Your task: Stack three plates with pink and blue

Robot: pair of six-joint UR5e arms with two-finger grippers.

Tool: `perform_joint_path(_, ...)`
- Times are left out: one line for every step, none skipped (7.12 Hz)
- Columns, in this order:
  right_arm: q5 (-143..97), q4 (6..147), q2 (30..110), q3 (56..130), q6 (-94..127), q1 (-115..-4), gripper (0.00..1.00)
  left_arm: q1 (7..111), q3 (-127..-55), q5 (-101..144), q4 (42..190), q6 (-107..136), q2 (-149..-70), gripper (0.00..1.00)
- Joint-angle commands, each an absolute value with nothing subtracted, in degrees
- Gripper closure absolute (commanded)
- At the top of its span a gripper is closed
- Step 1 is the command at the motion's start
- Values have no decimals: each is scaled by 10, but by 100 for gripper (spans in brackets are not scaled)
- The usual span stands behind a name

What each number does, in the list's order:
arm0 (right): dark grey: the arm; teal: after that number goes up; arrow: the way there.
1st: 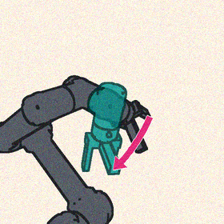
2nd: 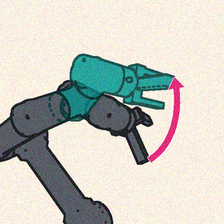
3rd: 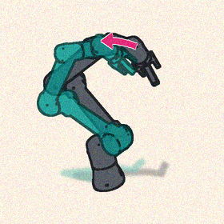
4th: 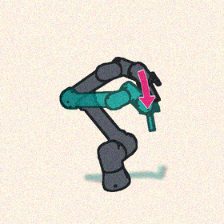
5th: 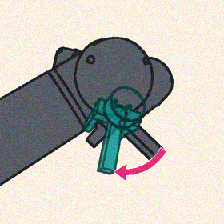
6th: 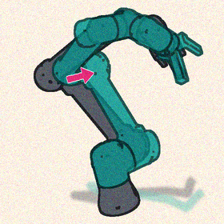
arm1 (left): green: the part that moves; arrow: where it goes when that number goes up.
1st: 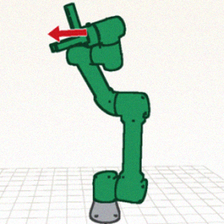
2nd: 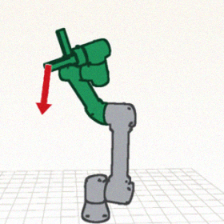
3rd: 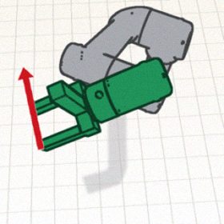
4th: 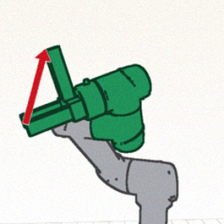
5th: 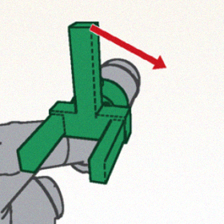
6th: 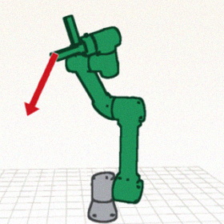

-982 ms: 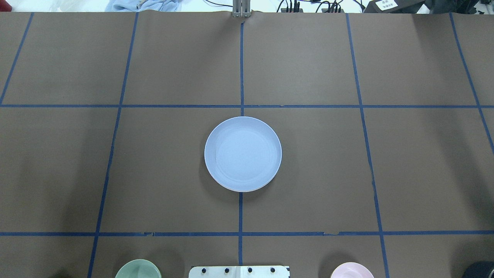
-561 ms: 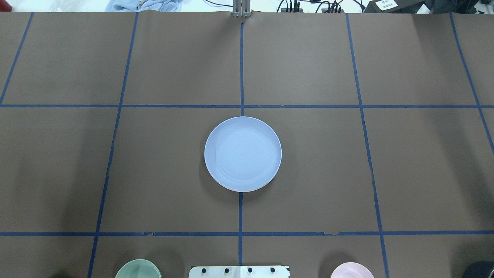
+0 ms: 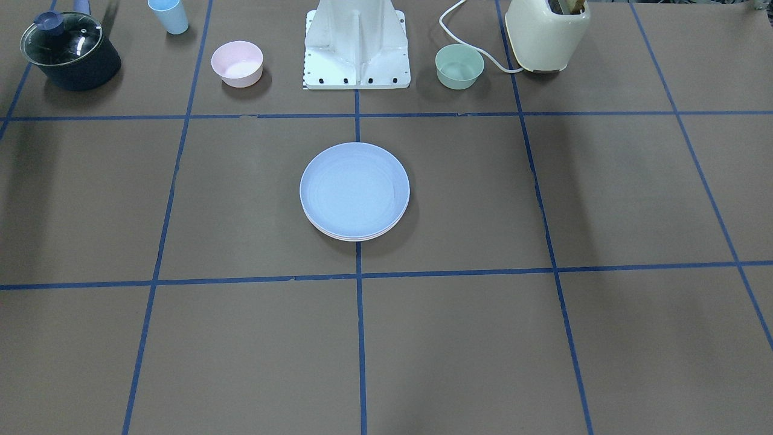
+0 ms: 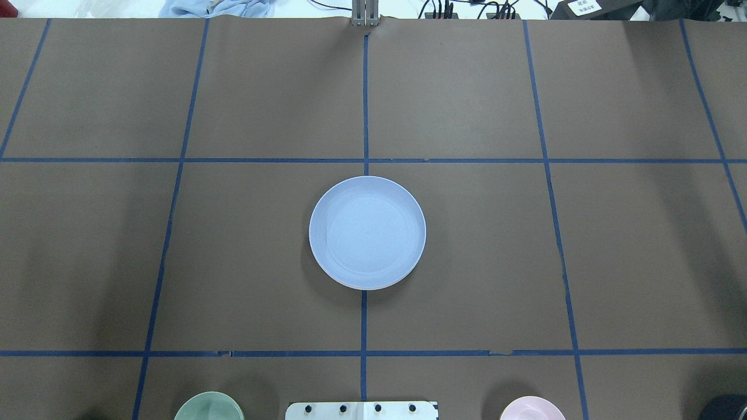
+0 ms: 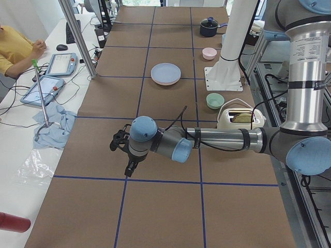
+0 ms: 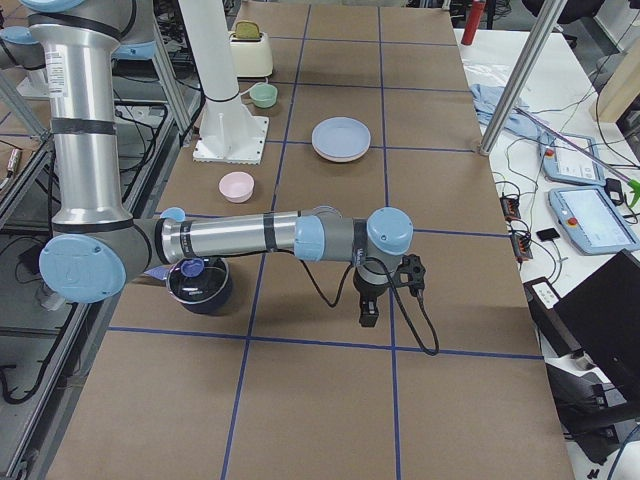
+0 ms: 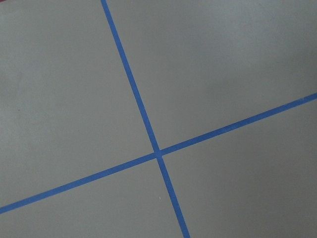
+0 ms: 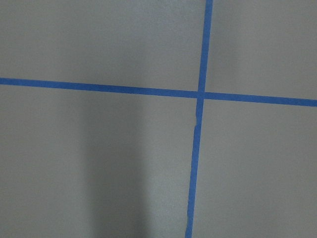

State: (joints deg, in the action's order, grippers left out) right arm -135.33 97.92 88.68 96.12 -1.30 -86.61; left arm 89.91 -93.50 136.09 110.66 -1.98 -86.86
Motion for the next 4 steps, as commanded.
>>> perform_joint_path(-1353, 977, 886, 958, -12, -866, 0, 899, -934, 1361, 1108, -15, -867, 1)
perform_joint_path(-1352, 977, 885, 960, -13, -866, 0, 899, -934, 1361, 1109, -15, -870, 1)
perform_joint_path(-1352, 977, 886, 959, -12, -866, 0, 899, -932, 1362, 1111, -15, -870, 1)
perform_joint_path(-1352, 977, 886, 960, -12, -864, 0, 899, -933, 1362, 1112, -15, -869, 1)
